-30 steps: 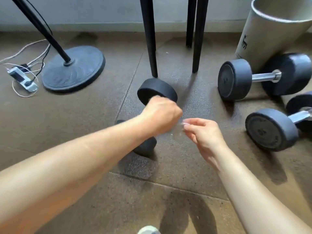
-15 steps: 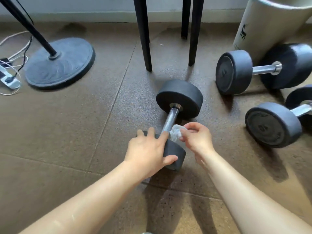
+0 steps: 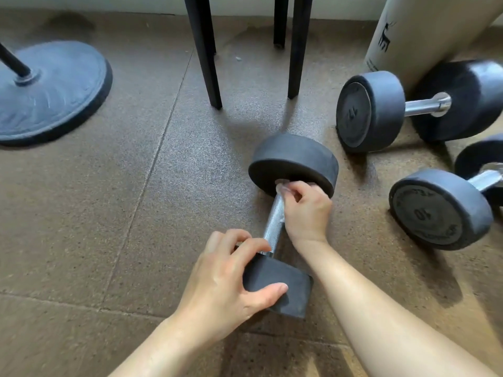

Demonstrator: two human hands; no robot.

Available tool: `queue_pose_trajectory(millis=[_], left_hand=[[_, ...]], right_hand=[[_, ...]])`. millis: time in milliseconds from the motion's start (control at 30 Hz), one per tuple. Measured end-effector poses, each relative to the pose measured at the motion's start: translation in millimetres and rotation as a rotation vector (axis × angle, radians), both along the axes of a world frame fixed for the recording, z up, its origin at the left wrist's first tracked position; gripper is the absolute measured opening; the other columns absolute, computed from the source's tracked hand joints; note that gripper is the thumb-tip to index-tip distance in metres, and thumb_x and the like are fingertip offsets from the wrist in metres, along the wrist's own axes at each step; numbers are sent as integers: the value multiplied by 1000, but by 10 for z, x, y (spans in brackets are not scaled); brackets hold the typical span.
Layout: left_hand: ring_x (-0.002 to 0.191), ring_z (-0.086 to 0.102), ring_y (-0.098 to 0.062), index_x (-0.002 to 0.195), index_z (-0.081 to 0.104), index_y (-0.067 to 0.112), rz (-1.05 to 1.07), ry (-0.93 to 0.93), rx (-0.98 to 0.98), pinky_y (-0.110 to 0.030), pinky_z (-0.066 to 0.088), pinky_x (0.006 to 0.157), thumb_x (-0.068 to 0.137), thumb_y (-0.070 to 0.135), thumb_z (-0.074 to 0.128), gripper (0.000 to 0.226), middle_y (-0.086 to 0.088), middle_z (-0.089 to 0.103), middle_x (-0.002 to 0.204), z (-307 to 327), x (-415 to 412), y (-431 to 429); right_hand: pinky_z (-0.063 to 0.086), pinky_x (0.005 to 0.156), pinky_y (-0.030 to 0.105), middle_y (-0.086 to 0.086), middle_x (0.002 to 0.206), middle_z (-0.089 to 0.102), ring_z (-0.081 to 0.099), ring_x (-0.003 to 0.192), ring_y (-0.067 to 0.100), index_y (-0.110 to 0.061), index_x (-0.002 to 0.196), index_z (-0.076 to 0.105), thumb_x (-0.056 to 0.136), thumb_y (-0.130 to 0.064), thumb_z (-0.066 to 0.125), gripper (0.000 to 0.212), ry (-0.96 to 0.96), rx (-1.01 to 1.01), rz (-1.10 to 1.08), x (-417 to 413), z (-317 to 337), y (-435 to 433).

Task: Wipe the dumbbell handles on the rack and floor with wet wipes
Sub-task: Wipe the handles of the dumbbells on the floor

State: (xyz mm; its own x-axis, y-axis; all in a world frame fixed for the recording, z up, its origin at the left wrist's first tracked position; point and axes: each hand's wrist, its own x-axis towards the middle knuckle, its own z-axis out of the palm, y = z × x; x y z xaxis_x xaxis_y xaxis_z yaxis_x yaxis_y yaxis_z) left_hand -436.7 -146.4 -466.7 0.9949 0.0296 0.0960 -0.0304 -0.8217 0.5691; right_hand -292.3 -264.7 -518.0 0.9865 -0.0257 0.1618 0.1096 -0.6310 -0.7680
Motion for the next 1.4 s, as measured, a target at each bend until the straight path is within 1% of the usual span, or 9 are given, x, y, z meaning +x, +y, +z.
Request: queue_pose_trajectory(millis=[233,433,600,767,933,1067,1133,1233,1400], left_hand=[[84,45,-9,94,66,37,18,18,-35,-33,49,66,67,69,66,42,19,50,94,-26,73,30],[86,46,-7,93,66,39,24,10,-94,-33,49,66,66,68,67,40,19,51,93,-48,75,77],[86,46,-9,94,68,37,25,-23,-104,-34,48,68,66,66,69,41,18,51,94,-71,65,83],[85,47,-13,95,69,31,6,-43,-100,-34,47,70,69,66,67,43,14,54,94,-71,55,35],[86,44,-10,99,68,34,-15,-17,-92,-29,46,72,70,69,63,45,16,52,95,-70,40,51],[85,43,-9,99,70,32,-6,-33,-98,-21,39,79,69,69,63,48,14,54,95,-78,40,76],[86,45,-10,100,70,31,27,-31,-107,-16,35,81,67,69,63,51,12,54,96,-74,27,79],[91,44,-12,104,65,33,112,6,-124,-11,32,84,60,73,64,59,12,47,99,-62,-9,107],[91,41,-10,93,44,34,285,41,-71,-27,38,75,51,76,63,63,14,36,94,9,-97,80]], right_hand=[[47,65,25,-2,77,61,58,68,10,-15,83,78,78,-14,72,8,-28,-47,372,-274,-21,-199],[46,57,31,5,76,60,60,67,23,-16,92,76,84,-17,63,15,-174,-201,147,25,-95,-32],[44,70,12,0,84,62,55,72,5,-11,92,77,83,-12,65,15,-16,-89,475,-270,-25,-246],[50,61,34,9,80,64,64,71,29,-8,85,74,81,-10,64,11,-138,-252,216,41,-28,-116],[52,65,33,1,78,64,64,71,22,-13,81,76,77,-11,67,11,-33,-223,561,-208,74,-190],[48,72,29,9,86,62,64,78,26,-6,89,76,82,-8,65,13,-129,-210,314,81,7,-132],[52,77,28,5,90,56,61,79,16,-6,98,75,85,-4,65,17,-5,-143,397,-103,-5,-181],[43,74,8,-10,85,54,57,74,-5,-9,96,77,82,1,70,19,194,-97,646,-242,61,-292],[45,72,24,4,81,64,61,76,17,-9,85,77,77,-6,74,9,-43,-167,428,126,45,-152]])
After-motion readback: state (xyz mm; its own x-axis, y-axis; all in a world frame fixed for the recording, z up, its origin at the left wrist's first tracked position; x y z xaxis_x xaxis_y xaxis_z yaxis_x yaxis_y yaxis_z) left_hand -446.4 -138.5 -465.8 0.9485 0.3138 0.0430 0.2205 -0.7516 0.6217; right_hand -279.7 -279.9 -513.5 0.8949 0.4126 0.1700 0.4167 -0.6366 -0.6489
